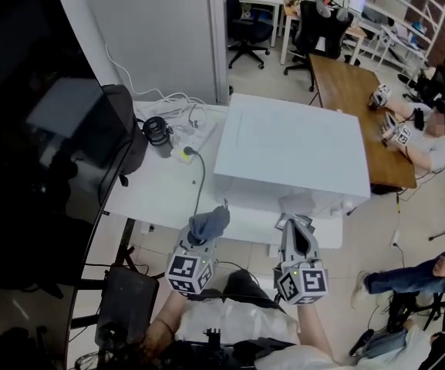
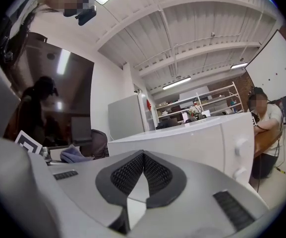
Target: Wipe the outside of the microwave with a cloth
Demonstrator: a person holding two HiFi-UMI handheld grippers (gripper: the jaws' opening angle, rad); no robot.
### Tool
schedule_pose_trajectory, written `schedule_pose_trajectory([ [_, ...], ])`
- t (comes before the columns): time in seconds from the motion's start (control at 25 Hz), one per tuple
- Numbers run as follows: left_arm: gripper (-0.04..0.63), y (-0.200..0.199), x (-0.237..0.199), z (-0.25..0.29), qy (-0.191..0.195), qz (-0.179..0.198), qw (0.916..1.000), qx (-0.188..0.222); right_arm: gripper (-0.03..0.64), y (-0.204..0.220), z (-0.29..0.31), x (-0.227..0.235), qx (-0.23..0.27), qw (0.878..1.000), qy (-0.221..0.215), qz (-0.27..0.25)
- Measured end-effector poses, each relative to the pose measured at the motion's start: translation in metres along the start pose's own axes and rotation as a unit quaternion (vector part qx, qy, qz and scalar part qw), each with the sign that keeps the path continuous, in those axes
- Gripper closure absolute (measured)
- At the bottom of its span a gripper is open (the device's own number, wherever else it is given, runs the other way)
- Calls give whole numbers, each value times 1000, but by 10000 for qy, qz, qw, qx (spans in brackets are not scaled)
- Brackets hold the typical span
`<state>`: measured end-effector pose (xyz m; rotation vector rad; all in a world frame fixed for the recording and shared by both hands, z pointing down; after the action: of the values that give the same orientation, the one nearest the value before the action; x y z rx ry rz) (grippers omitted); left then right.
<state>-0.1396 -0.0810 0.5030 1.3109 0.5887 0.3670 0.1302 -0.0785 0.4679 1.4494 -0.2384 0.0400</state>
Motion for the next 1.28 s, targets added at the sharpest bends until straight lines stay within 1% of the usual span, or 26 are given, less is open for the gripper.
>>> schedule_pose_trajectory([
  [0.08,548,-2,16,-11,194,-47,9998,52,601,1,-16,3,-19,9999,130,6],
  [0.16,548,-3,30,-27,345,112,9993,35,601,3,-33,1,32,9997,239,29],
  [0.24,548,-2,40,-45,417,266,9988,35,601,4,-50,-2,135,9993,342,-41],
  [0.36,548,2,51,-66,464,322,9984,86,601,5,-73,-7,318,9980,460,-288],
  [0.48,548,-1,68,-79,551,650,9963,79,601,1,-94,-19,423,9969,561,-346],
  [0.52,548,-2,74,-81,593,673,9959,94,601,0,-101,-23,459,9967,591,-327],
  [0.68,548,1,102,-93,810,286,9960,230,601,-4,-134,-34,573,9951,719,-352],
  [0.72,548,1,109,-97,860,268,9957,232,601,-5,-142,-37,605,9949,737,-328],
  [0.92,548,7,136,-121,932,691,9931,161,601,7,-176,-44,510,9959,715,-220],
  [1.0,548,12,149,-132,1001,734,9922,67,601,14,-191,-45,415,9966,691,-168],
  [1.16,548,25,155,-148,814,550,9952,-7,603,20,-216,-43,294,9974,664,26],
  [1.28,548,30,162,-155,614,545,9966,-32,603,19,-229,-39,257,9984,483,113],
])
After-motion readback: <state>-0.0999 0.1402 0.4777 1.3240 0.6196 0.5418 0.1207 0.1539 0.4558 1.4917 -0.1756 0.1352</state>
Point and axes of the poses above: the fingertips, and each gripper's own axes: z forward along the fingers, x to its right, y out of its underside, the point moved 9 cm from there along -z, backward along the fingers, and after that the axes turned 13 degrees about y, right-handed, at the moved point
